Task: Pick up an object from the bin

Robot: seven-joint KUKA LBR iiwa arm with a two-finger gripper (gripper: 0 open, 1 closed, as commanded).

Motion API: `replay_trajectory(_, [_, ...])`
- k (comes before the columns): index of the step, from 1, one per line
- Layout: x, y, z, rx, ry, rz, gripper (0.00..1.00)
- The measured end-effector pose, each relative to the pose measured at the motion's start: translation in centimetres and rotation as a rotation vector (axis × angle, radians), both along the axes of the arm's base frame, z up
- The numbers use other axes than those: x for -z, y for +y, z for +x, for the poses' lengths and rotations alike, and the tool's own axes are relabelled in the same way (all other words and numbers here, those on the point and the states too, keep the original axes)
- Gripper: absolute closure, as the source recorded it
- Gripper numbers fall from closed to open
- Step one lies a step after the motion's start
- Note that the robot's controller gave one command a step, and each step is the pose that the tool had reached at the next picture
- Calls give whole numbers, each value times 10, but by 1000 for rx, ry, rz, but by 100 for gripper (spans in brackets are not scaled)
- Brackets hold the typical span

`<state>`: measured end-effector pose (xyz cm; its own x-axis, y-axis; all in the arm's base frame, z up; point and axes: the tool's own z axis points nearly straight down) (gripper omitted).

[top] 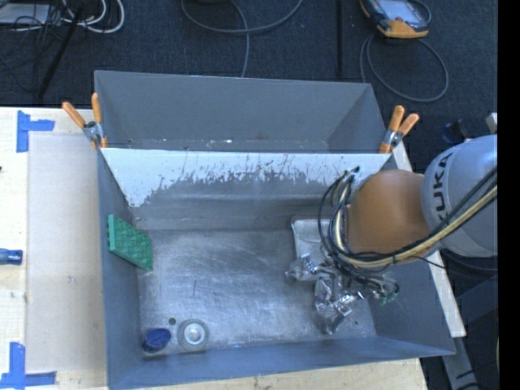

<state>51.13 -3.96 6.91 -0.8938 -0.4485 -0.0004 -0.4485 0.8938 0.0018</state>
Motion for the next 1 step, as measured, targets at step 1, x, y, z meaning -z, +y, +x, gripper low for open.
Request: replay_trajectory(1, [-3, -63, 53, 47, -7, -1, 0])
